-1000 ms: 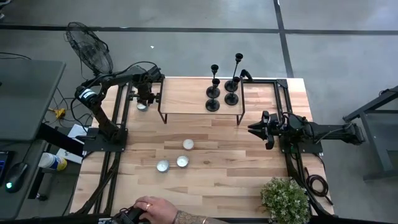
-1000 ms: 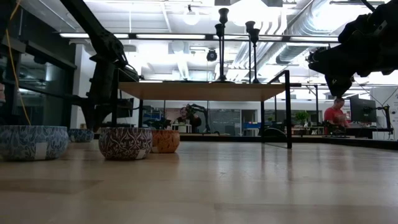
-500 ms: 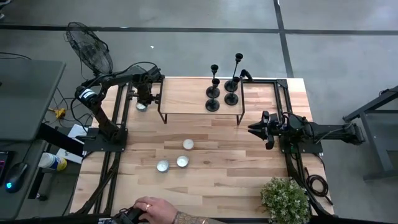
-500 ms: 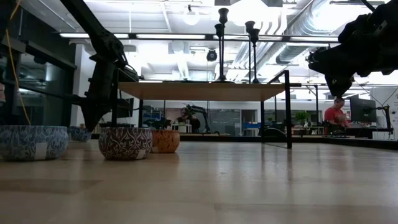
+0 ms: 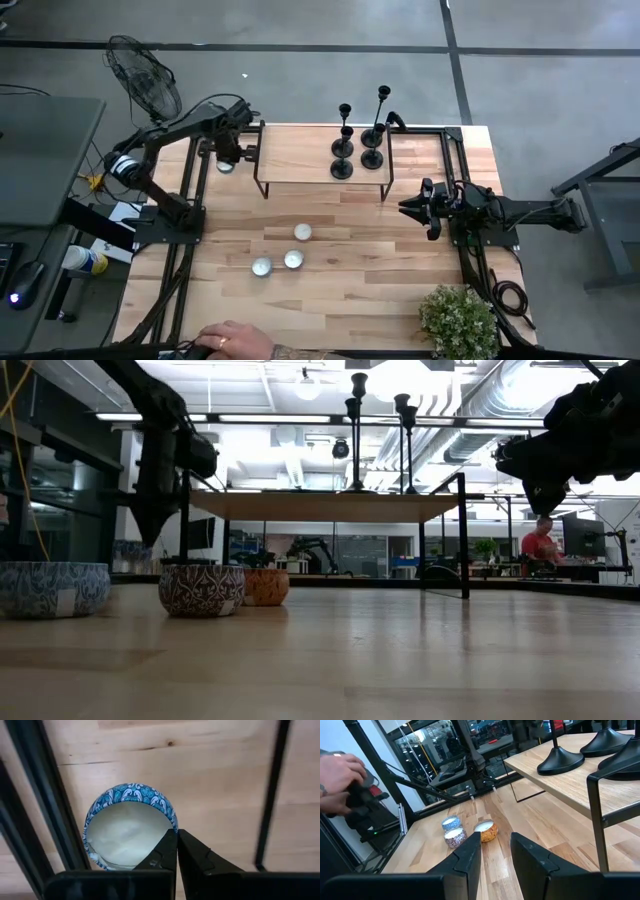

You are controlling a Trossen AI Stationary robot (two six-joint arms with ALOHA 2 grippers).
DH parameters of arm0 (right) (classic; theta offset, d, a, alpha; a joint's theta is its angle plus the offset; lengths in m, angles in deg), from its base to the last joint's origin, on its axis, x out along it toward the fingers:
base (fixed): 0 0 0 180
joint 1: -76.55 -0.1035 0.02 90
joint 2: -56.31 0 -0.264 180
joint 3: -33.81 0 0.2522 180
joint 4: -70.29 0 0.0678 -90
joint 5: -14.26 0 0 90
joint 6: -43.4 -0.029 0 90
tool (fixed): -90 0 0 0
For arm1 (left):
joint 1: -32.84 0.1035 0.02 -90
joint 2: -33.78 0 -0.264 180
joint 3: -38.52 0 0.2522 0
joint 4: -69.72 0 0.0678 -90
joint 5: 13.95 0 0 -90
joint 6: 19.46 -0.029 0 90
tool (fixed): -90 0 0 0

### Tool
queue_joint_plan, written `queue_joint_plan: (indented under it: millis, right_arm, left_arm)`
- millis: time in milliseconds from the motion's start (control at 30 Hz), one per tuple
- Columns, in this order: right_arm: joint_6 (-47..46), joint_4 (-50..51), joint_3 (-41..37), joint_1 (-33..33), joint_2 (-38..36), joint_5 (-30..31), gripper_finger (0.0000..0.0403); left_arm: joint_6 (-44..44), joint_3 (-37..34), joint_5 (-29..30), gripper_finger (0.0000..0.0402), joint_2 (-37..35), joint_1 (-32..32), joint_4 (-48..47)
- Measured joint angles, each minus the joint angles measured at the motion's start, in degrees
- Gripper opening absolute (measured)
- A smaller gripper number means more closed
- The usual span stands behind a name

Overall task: Pick & Place candle stick holders
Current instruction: Put the blue scented candle on the shelf

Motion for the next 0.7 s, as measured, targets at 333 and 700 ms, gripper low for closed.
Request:
queue_joint_plan:
  millis: [333, 700]
  right_arm:
    - [0.00, -0.02, 0.00, 0.00, 0.00, 0.02, 0.0098]
    - [0.00, -0.01, 0.00, 0.00, 0.00, 0.00, 0.0098]
  left_arm:
    - [-1.21, 12.55, -0.59, 0.0000, -4.40, 0.05, -8.35]
    - [-7.06, 28.88, 0.14, 0.0000, -3.07, 1.09, -14.24]
